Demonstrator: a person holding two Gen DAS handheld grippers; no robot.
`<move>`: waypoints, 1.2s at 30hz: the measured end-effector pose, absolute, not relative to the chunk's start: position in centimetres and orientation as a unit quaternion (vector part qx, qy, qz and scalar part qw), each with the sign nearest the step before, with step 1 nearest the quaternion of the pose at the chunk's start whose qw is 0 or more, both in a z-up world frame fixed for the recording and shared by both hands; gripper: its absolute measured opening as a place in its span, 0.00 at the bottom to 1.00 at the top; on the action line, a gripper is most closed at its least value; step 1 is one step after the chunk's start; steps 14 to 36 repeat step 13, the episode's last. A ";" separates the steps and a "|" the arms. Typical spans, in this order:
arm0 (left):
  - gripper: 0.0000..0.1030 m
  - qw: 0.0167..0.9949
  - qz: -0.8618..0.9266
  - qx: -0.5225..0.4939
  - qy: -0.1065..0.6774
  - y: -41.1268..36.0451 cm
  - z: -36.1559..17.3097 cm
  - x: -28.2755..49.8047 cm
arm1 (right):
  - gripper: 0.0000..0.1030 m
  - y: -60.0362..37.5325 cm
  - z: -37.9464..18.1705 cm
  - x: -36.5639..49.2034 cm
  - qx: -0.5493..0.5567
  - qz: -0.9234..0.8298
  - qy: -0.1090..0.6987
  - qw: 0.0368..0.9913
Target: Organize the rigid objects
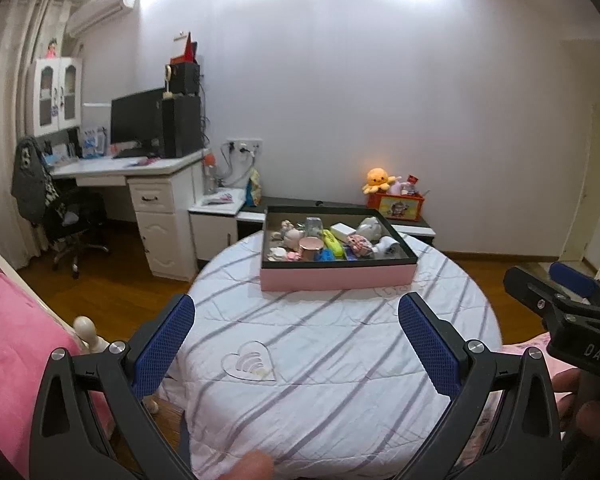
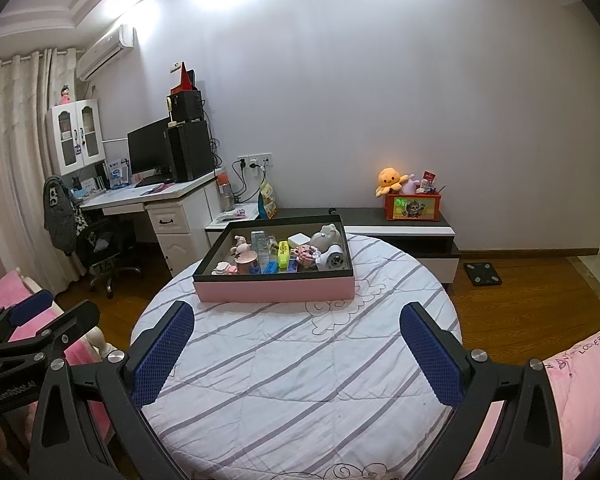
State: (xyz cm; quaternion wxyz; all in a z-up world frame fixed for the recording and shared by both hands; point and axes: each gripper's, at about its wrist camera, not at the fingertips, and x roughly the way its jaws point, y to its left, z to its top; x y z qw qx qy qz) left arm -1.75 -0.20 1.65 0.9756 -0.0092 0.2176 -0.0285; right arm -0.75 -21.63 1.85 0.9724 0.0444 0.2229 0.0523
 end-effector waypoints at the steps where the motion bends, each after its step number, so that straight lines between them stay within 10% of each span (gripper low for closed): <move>1: 1.00 0.976 -0.025 -0.007 0.214 -0.2 1.7 -1.9 | 1.00 -21.6 1.8 -0.7 0.045 0.053 0.223 0.972; 36: 1.00 0.980 -0.041 -0.019 0.194 0.4 2.3 -2.9 | 1.00 -21.6 1.9 -0.8 0.044 0.053 0.222 0.973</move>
